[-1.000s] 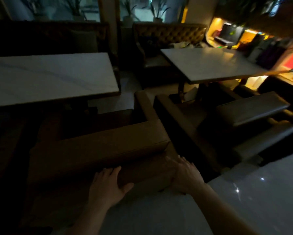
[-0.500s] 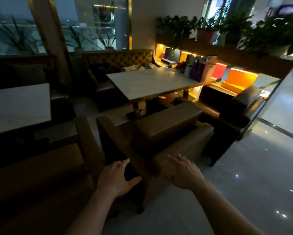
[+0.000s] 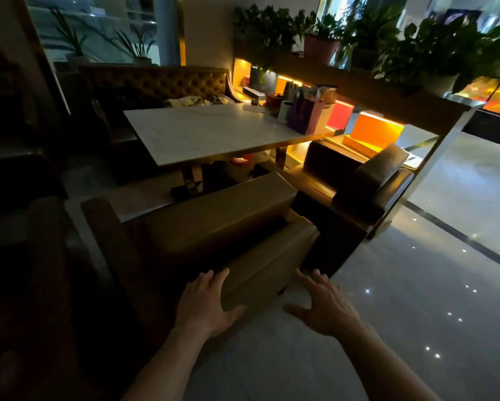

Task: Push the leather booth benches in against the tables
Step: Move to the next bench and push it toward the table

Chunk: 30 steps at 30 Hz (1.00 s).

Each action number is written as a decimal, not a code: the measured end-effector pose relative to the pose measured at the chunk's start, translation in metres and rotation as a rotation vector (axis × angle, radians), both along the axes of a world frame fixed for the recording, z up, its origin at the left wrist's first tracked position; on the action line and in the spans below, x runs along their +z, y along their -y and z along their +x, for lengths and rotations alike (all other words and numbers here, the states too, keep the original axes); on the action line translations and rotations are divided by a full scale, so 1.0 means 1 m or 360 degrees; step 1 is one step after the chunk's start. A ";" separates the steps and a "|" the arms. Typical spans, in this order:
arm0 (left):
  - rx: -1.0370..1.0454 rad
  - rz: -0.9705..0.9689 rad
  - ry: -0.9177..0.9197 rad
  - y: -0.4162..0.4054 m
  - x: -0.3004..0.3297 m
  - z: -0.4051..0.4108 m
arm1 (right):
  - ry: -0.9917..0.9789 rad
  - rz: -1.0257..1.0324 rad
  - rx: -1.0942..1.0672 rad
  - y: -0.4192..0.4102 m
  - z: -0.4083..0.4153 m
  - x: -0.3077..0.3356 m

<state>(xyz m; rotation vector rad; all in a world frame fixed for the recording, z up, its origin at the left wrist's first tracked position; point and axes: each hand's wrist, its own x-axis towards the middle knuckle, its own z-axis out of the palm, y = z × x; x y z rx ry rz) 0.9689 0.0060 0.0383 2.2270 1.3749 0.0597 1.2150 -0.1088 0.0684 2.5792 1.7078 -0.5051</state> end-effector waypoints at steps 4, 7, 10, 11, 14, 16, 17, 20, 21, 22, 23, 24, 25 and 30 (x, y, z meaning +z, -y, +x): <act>0.0073 -0.0031 -0.0034 -0.040 -0.027 0.053 | 0.0001 -0.0110 0.0104 -0.052 0.058 -0.013; 0.0156 -0.0071 -0.0064 -0.062 -0.038 0.081 | -0.0027 -0.0103 0.0175 -0.088 0.092 -0.019; 0.0215 -0.0149 -0.0090 -0.079 -0.043 0.104 | -0.0039 -0.0127 0.0261 -0.116 0.118 -0.025; 0.0237 -0.0173 -0.0090 -0.083 -0.045 0.110 | -0.0038 -0.0145 0.0289 -0.125 0.126 -0.028; 0.0306 -0.0189 -0.0102 -0.097 -0.055 0.130 | -0.0019 -0.0194 0.0384 -0.157 0.148 -0.046; 0.0378 -0.0191 -0.0131 -0.105 -0.066 0.139 | -0.0025 -0.0233 0.0474 -0.182 0.163 -0.063; 0.0423 -0.0201 -0.0152 -0.107 -0.072 0.143 | -0.0032 -0.0257 0.0522 -0.195 0.170 -0.072; 0.0574 -0.0222 -0.0222 -0.112 -0.092 0.152 | -0.0035 -0.0307 0.0668 -0.232 0.194 -0.101; 0.0619 -0.0227 -0.0239 -0.112 -0.099 0.154 | -0.0031 -0.0317 0.0727 -0.243 0.201 -0.111; 0.0663 -0.0233 -0.0252 -0.112 -0.107 0.156 | -0.0023 -0.0324 0.0793 -0.254 0.207 -0.121; 0.0702 -0.0234 -0.0266 -0.112 -0.114 0.158 | -0.0009 -0.0328 0.0859 -0.265 0.212 -0.130; 0.0731 -0.0228 -0.0287 -0.113 -0.121 0.161 | 0.0010 -0.0336 0.0918 -0.277 0.217 -0.138; 0.0752 -0.0218 -0.0318 -0.115 -0.128 0.162 | 0.0031 -0.0359 0.0974 -0.288 0.221 -0.146; 0.0769 -0.0230 -0.0462 -0.122 -0.155 0.163 | 0.0016 -0.0324 0.1076 -0.306 0.232 -0.178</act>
